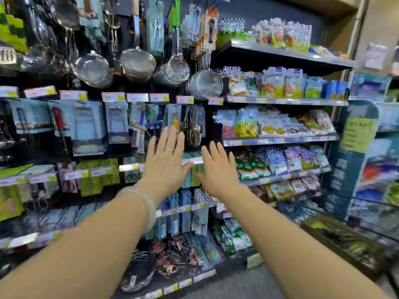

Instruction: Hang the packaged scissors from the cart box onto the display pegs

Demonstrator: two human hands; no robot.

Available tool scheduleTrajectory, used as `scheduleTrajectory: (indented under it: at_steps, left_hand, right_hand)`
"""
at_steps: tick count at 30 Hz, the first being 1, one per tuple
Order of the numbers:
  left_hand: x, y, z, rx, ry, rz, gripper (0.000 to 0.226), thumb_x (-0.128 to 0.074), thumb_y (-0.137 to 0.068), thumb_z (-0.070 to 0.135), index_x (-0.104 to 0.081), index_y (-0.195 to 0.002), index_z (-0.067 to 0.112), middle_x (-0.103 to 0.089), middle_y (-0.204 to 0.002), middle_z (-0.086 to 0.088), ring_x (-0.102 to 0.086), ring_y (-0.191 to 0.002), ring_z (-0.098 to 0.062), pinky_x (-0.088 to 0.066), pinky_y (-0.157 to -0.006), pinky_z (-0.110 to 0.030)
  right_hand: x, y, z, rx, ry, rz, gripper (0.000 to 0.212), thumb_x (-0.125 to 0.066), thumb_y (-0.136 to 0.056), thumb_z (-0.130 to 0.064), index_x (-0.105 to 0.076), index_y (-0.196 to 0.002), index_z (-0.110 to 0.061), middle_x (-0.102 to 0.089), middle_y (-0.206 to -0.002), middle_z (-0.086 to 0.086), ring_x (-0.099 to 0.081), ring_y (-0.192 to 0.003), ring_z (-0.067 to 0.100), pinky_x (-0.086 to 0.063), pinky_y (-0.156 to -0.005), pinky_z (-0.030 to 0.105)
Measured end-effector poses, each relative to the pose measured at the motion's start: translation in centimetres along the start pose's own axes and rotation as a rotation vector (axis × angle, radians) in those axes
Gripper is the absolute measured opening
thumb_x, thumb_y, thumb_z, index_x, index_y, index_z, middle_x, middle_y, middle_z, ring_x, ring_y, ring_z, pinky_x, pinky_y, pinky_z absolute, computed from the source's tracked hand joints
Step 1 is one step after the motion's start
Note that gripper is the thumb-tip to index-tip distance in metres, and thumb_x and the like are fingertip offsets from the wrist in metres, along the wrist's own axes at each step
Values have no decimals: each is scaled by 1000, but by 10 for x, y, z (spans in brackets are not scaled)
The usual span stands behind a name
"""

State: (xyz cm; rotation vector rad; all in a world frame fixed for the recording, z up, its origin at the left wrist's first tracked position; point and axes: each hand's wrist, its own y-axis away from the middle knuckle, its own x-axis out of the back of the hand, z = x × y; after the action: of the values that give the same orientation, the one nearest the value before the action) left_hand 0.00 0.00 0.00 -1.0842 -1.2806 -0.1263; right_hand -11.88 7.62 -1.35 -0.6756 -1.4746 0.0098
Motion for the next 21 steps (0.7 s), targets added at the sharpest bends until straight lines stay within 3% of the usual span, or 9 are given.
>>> scheduleTrajectory:
  at_steps: [5, 21]
  left_hand:
    - [-45, -22, 78, -125, 69, -93, 75, -23, -96, 54, 11, -149, 14, 19, -157, -7, 17, -146, -23, 4, -118, -46]
    - [-205, -138, 449, -467, 304, -316, 74, -26, -96, 52, 8, -151, 16, 17, -158, -5, 18, -146, -21, 3, -120, -44]
  right_hand:
    - [-20, 12, 76, -98, 69, -33, 71, -41, -97, -41, -1, -150, -16, 5, -159, 8, 7, -147, 26, -2, -118, 49]
    - [-100, 39, 458, -478, 119, -240, 68, -43, -95, -35, -7, -149, -14, -2, -159, 9, 2, -146, 28, -6, -116, 50]
